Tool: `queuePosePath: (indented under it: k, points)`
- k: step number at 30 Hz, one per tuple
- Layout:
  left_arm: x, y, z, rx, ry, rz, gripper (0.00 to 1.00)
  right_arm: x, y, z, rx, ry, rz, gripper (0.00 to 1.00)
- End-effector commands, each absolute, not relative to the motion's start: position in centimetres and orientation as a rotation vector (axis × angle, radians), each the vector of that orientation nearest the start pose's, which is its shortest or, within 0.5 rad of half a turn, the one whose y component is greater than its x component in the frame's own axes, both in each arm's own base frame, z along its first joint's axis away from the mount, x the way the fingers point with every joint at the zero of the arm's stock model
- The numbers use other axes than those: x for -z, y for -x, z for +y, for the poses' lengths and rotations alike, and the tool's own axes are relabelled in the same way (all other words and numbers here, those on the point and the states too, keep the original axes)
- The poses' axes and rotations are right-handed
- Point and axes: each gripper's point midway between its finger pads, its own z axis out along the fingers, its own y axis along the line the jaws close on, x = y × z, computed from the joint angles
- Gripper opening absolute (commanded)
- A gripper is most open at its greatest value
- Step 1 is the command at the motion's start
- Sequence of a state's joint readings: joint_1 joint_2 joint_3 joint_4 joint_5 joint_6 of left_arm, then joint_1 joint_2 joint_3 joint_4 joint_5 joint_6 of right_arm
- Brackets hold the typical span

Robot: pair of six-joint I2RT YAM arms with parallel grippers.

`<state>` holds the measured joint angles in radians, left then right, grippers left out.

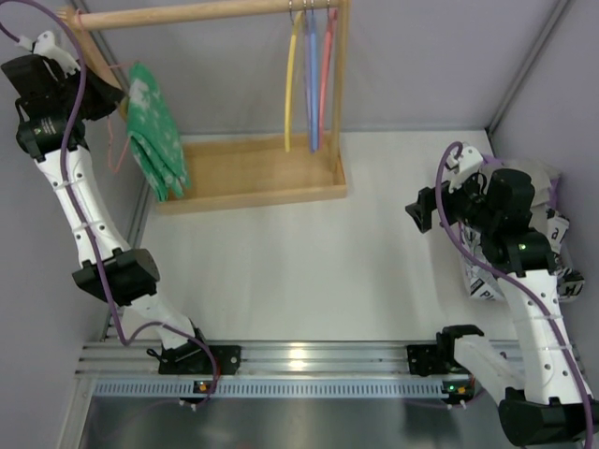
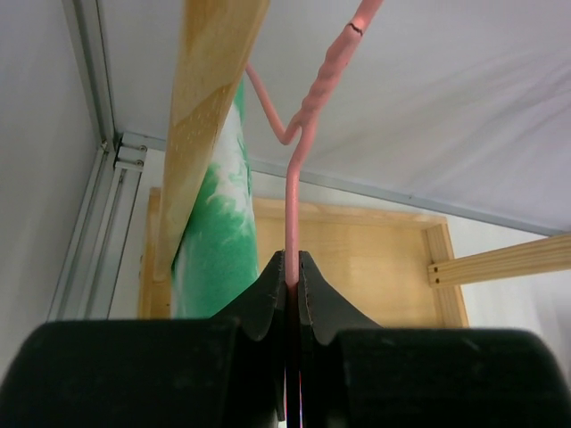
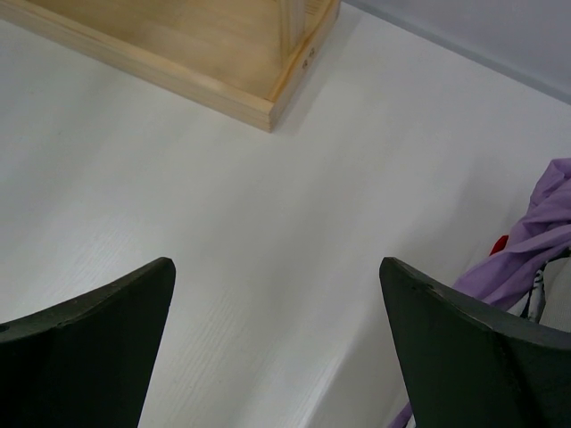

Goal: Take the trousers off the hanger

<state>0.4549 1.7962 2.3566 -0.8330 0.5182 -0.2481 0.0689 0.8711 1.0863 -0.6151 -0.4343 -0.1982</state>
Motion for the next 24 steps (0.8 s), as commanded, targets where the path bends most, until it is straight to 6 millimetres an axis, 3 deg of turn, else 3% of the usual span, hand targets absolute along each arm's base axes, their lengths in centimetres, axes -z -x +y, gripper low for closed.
queuePosePath:
  k: [1, 6, 11, 15, 19, 20, 21, 23, 24]
  points:
    - [-56.0, -42.5, 9.2, 0.290, 0.127, 1.484, 0.00, -30.8, -27.4, 8.4, -0.326, 0.542, 1.821, 0.99]
    - [-60.2, -41.8, 7.8, 0.285, 0.069, 1.336, 0.00, -30.9, -27.3, 8.5, -0.330, 0.544, 1.816, 0.99]
    - [-62.2, -41.1, 6.9, 0.301, 0.056, 1.269, 0.00, -31.0, -27.2, 8.3, -0.318, 0.547, 1.813, 0.99]
    - [-61.7, -40.0, 5.1, 0.345, 0.031, 1.287, 0.00, -31.4, -27.1, 8.3, -0.313, 0.550, 1.800, 0.99]
    - [-60.2, -37.3, 2.2, 0.377, -0.028, 1.318, 0.00, -31.6, -27.3, 8.4, -0.310, 0.549, 1.789, 0.99]
    - [-58.2, -37.7, 1.5, 0.403, -0.027, 1.359, 0.00, -31.7, -27.4, 8.4, -0.311, 0.550, 1.785, 0.99]
    - [-59.1, -35.4, 0.2, 0.400, -0.057, 1.325, 0.00, -31.8, -27.5, 8.4, -0.311, 0.553, 1.784, 1.00]
    - [-57.4, -34.8, -1.1, 0.430, -0.066, 1.354, 0.00, -32.2, -27.5, 8.5, -0.314, 0.558, 1.776, 0.99]
    - [-57.8, -33.3, -1.7, 0.436, -0.074, 1.338, 0.00, -32.5, -27.6, 8.6, -0.316, 0.558, 1.768, 0.99]
